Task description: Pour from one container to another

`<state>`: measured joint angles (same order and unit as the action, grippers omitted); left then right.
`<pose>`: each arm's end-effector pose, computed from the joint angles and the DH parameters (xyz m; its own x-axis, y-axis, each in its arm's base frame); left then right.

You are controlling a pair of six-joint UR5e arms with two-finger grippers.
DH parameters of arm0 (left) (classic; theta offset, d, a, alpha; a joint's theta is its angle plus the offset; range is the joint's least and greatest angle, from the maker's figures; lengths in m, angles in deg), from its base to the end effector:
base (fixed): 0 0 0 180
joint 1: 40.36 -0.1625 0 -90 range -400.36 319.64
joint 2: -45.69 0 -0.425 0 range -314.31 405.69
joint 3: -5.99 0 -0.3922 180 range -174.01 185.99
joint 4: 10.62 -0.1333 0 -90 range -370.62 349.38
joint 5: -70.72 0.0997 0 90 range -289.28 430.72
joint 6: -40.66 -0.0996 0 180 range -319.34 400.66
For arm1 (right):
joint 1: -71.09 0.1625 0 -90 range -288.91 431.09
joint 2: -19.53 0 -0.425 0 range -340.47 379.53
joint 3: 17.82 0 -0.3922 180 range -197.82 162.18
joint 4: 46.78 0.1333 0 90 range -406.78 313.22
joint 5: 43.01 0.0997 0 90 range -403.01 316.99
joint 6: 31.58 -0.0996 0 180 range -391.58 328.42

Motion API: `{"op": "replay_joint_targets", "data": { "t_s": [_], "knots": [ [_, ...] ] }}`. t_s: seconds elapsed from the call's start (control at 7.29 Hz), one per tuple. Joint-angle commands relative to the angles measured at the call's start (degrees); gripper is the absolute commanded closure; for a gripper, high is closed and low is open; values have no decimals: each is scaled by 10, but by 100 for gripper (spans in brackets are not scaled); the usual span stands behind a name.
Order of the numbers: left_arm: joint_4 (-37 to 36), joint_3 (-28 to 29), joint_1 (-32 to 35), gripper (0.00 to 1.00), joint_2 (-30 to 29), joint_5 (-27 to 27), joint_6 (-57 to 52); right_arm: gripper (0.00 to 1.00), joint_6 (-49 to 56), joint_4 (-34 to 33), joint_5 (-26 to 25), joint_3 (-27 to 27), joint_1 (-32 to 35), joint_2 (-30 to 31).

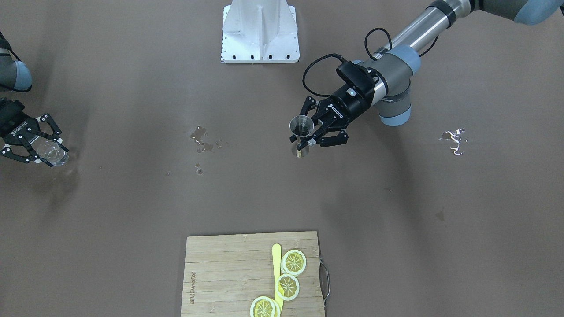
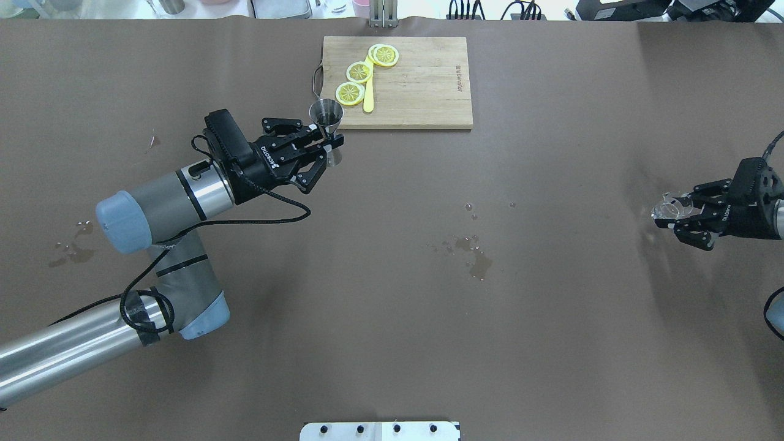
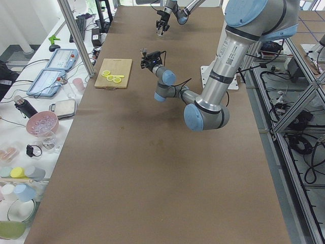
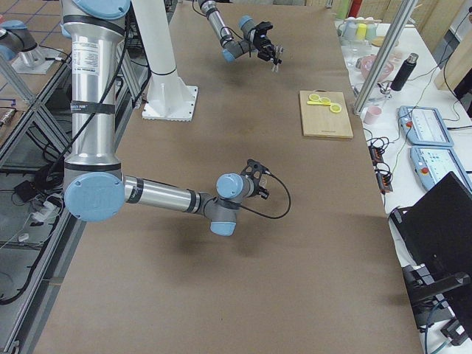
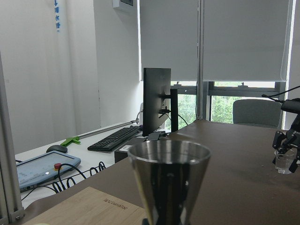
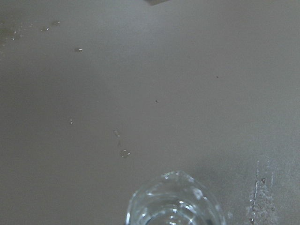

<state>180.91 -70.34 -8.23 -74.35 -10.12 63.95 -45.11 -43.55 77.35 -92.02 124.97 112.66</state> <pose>0.4536 -0.4610 0.2858 0.4350 0.7976 -0.4178 0.6187 0.0724 0.7823 -0.2027 -0.4185 0.6414 0.4361 -0.8255 0.3582 0.0591 0.4235 0.9040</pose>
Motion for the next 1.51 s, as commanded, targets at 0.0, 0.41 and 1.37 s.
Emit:
{"op": "replay_joint_targets", "data": {
  "t_s": [0.0,0.41,1.37],
  "knots": [
    [-17,-14,-5,100,9,80,5,100,0,4,1,8,0,-3],
    [-124,-139,-64,100,106,269,7,100,-2,47,1,45,-1,-16],
    [-249,-134,-85,100,128,511,118,100,-16,73,1,78,-2,-21]
  ]
}}
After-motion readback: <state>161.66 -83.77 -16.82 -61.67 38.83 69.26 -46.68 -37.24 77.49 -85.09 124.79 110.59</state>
